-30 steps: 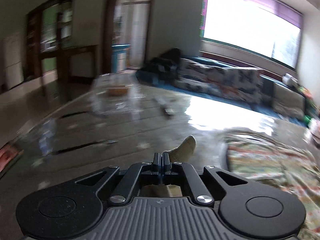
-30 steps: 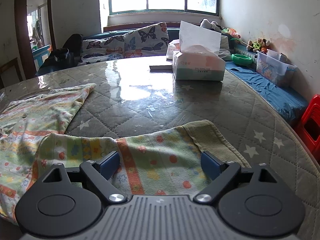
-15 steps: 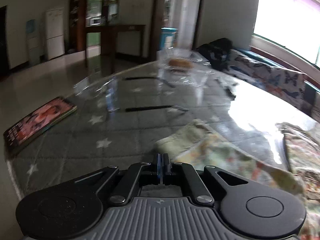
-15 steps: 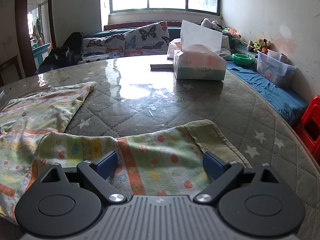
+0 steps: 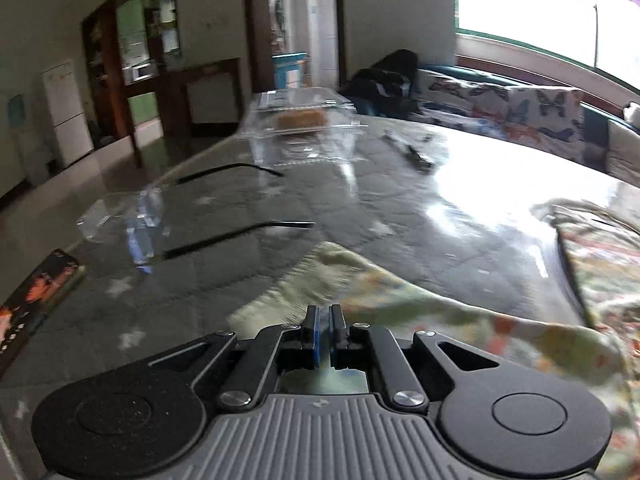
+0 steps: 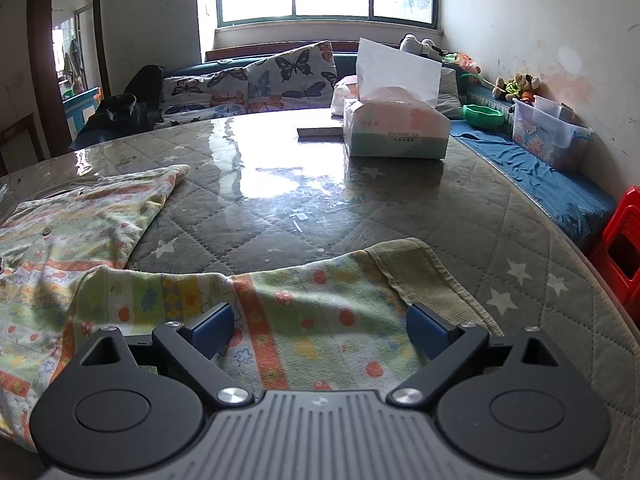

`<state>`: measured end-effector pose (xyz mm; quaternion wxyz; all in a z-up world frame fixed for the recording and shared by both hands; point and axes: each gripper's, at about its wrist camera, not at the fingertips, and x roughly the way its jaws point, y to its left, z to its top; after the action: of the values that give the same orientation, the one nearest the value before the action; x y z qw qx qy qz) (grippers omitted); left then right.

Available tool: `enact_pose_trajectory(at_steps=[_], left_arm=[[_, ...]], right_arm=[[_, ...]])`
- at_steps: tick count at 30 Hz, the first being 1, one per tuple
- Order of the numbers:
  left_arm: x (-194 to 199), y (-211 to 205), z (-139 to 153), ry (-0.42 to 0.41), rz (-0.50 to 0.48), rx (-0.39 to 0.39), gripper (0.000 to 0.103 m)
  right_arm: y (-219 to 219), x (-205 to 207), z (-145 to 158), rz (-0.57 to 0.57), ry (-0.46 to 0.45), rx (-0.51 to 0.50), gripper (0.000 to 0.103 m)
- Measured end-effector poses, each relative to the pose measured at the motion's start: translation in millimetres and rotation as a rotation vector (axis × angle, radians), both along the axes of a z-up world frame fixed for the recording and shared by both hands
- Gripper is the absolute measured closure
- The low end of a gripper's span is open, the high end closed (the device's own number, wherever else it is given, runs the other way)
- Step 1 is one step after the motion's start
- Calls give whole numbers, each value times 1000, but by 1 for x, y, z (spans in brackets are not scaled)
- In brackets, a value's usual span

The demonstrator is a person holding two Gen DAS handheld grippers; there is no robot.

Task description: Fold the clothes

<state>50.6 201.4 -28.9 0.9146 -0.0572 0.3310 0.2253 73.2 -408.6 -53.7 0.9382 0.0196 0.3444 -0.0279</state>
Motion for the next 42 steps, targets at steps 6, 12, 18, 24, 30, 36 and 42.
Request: enact_pose_trajectory(at_steps=[6,12,18,24,30,36,42], left_arm=[[1,-7,12,13,-43,-22,95],[0,-54,29,-12,-211,-54,89],[1,-124,37,-28,-448,-97,83],[7,-196,33,-5,-709,-142,83],[8,-244,17,39,-914,-162,84],[3,-258,4,76,-1039,-198,84],[0,-260,-5,87,-1115,-218,85]], right_arm=[[2,1,5,8,15,-15,8],[16,1,17,49,-11,-21,9],[43,18,31,146,-22,-23,15],[75,53,41,239,-12,-3,32],[102,100,44,279,-2,39,53],[116,147,32,278,51,75,72],[117,179,14,250,101,67,95]])
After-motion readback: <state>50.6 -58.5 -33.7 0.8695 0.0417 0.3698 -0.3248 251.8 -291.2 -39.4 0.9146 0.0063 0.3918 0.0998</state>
